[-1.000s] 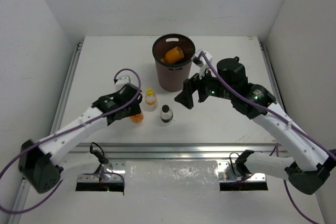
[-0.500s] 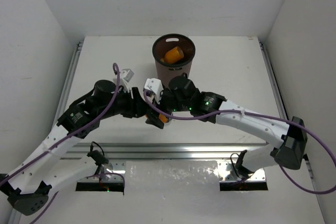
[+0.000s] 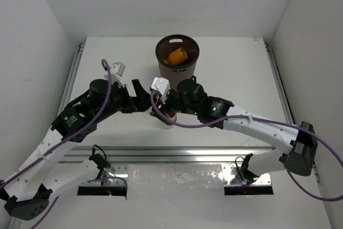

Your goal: Put the plastic bottles in the bin

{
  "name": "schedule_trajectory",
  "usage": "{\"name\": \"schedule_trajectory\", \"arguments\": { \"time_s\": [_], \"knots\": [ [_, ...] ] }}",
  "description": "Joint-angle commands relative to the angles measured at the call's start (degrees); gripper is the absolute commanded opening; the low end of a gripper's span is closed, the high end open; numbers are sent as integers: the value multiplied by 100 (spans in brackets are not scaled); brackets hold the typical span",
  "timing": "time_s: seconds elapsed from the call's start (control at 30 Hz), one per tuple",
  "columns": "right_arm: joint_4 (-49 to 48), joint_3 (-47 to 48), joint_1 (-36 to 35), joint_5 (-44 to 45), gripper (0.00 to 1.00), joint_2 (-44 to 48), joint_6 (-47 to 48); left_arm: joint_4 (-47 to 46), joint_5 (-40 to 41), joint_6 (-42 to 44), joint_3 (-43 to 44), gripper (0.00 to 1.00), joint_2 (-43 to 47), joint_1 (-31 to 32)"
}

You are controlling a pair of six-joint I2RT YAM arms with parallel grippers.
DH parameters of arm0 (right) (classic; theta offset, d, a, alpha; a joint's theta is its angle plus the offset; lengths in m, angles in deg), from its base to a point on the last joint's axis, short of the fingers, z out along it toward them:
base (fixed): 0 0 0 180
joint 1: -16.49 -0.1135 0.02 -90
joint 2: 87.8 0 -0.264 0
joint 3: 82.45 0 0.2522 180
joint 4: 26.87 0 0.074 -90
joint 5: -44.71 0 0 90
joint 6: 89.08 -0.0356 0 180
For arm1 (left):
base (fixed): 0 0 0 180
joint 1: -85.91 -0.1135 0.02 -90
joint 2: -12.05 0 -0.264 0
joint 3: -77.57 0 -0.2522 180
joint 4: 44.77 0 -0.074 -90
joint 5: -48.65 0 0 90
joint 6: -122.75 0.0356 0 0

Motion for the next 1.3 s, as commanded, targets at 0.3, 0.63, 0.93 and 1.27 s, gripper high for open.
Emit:
{"name": "schedule_trajectory", "arguments": {
  "time_s": [0.3,0.63,0.93,1.27],
  "knots": [
    [525,2293,1696,1354,18,-638,-246,800,3410,-1307,723,100,506,7],
    [394,4176,2567,1707,57,-2880,-685,-396,1791,-1087,-1053,100,409,33],
    [1201,5056,2340,1979,99,-2567,-860,-308,2168,-647,-974,100,242,42],
    [1406,848,1127,2086,99,219,-2309,69,4225,-234,-833,100,137,-2]
  ]
}}
